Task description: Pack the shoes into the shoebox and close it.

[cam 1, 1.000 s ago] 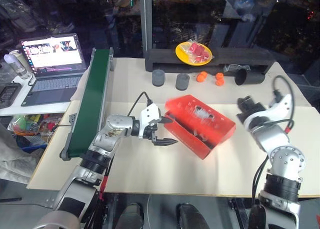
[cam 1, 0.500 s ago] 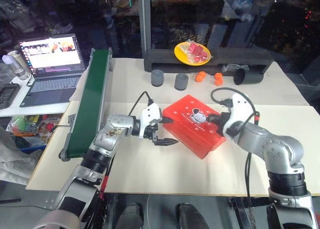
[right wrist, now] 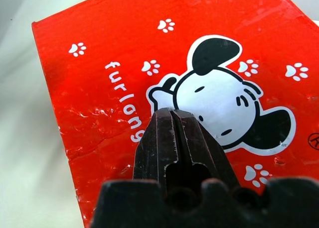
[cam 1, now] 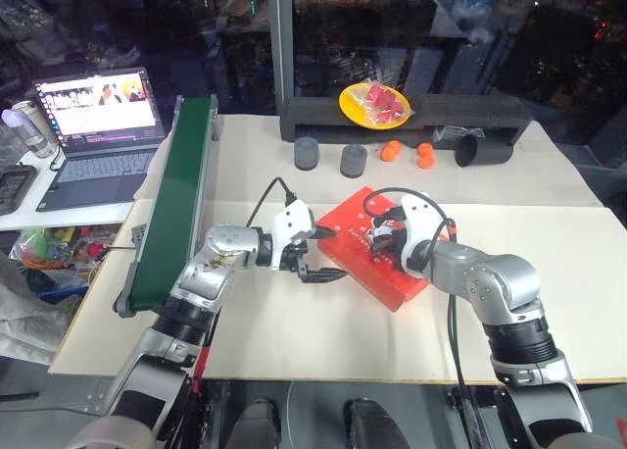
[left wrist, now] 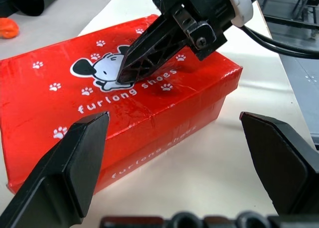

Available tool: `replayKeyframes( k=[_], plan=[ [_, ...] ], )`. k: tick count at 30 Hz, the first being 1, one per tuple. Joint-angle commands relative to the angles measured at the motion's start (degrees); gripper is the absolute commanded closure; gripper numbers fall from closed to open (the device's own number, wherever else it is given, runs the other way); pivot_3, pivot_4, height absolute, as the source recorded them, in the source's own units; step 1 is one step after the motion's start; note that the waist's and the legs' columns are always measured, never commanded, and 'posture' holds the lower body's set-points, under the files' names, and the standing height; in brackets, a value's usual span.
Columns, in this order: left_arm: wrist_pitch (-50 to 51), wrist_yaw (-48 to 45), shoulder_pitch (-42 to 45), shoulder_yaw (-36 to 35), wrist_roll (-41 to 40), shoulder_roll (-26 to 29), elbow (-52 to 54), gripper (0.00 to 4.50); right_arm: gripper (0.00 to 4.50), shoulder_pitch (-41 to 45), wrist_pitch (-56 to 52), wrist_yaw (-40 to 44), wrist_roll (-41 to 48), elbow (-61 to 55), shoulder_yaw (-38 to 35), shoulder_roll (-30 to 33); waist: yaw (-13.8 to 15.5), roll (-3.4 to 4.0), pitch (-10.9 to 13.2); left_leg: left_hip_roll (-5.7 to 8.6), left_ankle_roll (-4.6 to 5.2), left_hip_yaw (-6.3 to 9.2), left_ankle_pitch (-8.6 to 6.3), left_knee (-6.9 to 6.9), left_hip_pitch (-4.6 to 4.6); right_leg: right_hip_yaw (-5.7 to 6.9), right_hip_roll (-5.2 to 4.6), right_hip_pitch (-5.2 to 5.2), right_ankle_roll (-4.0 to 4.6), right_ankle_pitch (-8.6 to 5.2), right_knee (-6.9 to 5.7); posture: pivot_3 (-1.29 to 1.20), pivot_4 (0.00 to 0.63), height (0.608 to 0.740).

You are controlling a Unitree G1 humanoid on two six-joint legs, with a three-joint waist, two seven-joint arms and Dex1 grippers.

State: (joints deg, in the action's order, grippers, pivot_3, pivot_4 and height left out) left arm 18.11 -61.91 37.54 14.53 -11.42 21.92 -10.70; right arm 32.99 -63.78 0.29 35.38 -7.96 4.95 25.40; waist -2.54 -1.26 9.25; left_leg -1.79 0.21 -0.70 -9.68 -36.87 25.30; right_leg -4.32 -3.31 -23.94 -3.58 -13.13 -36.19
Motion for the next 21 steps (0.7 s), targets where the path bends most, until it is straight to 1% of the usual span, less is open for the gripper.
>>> replayKeyframes(
  k=[1,4,6,8,10,12,14,16,18,19,21],
  plan=[
    [-0.03,1.98,-0.26,-1.66,-0.21,0.06,1.92,0.0,4.38,-0.97,-1.53,2.25,-2.44,2.19,0.59,-0.63,0.04,-0.03,-0.02,0.0,0.0,0.0,0.0,0.0,-0.02,0.0,0.0,0.02,0.0,0.0,0.0,0.0,0.15,0.74],
    [-0.1,3.58,-0.87,-2.32,-0.48,-0.3,2.01,0.0,4.38,-0.51,-1.38,3.38,-3.56,1.78,-0.81,-0.85,0.02,-0.06,-0.04,0.0,0.0,0.0,0.0,-0.01,-0.03,0.0,0.0,0.03,0.0,0.0,0.0,0.0,0.15,0.74],
    [0.4,4.78,-1.22,-3.04,-1.02,-0.75,2.39,0.0,4.38,0.28,-0.67,3.72,-2.59,0.93,-4.36,-2.31,0.02,-0.06,-0.04,0.0,0.0,0.0,0.0,-0.01,-0.03,0.0,0.0,0.03,0.0,0.0,0.0,0.0,0.15,0.74],
    [1.09,6.91,-1.76,-4.81,-1.92,-1.34,3.53,0.0,4.38,1.98,0.26,4.13,0.89,-1.85,-10.61,-4.41,0.01,-0.06,-0.03,0.0,0.0,0.0,0.0,-0.01,-0.02,0.0,0.0,0.01,0.0,0.01,-0.01,0.0,0.15,0.74],
    [1.58,8.64,-2.23,-6.27,-2.45,-1.78,4.57,0.0,4.38,3.16,0.77,4.42,3.57,-4.21,-15.27,-6.11,0.11,-0.06,-0.03,0.0,-0.01,0.0,0.0,-0.01,0.1,-0.01,-0.01,-0.12,0.0,0.01,-0.04,0.0,0.15,0.74],
    [2.96,11.28,-2.66,-8.51,-3.44,-2.23,5.9,0.0,4.38,4.03,0.6,4.33,9.02,-7.4,-21.49,-7.95,0.15,-0.06,-0.01,0.01,-0.01,0.01,0.0,-0.01,0.21,-0.01,-0.02,-0.22,0.0,0.02,-0.05,0.0,0.15,0.74],
    [4.73,15.81,-2.7,-11.66,-4.48,-3.18,6.85,0.0,4.38,4.37,0.48,3.52,14.5,-10.21,-27.34,-9.09,0.24,-0.06,0.0,0.01,-0.01,0.03,0.0,0.0,0.26,0.01,-0.03,-0.25,-0.01,0.02,-0.04,0.0,0.15,0.74],
    [6.11,22.02,-2.43,-15.48,-4.93,-4.65,7.17,0.0,4.38,3.7,0.44,2.28,17.24,-12.21,-31.33,-8.67,0.51,-0.06,0.0,0.01,-0.01,0.09,-0.01,0.01,0.26,0.08,-0.03,-0.2,-0.01,0.03,-0.02,0.0,0.15,0.74],
    [6.32,29.75,-2.19,-19.18,-3.67,-5.88,6.92,0.0,4.38,1.78,1.33,0.91,15.46,-13.58,-33.02,-6.51,0.71,-0.06,-0.01,0.01,-0.01,0.17,-0.01,0.0,0.25,0.18,-0.05,-0.15,-0.01,0.03,-0.01,0.0,0.15,0.74],
    [6.06,33.94,-2.03,-21.17,-2.84,-6.38,6.32,0.0,4.38,0.4,2.19,0.05,12.84,-13.83,-33.04,-4.9,0.92,-0.06,-0.01,0.02,-0.01,0.17,0.0,0.0,0.25,0.17,-0.06,-0.14,-0.01,0.03,-0.02,0.0,0.15,0.74],
    [6.05,41.97,-1.96,-24.61,-1.21,-7.11,5.22,0.0,4.38,-3.47,5.59,-1.39,3.98,-13.72,-29.34,0.58,1.17,-0.06,-0.01,0.06,-0.01,0.16,0.0,-0.02,0.23,0.17,-0.09,-0.12,-0.02,0.04,-0.01,0.0,0.15,0.74]
  ],
)
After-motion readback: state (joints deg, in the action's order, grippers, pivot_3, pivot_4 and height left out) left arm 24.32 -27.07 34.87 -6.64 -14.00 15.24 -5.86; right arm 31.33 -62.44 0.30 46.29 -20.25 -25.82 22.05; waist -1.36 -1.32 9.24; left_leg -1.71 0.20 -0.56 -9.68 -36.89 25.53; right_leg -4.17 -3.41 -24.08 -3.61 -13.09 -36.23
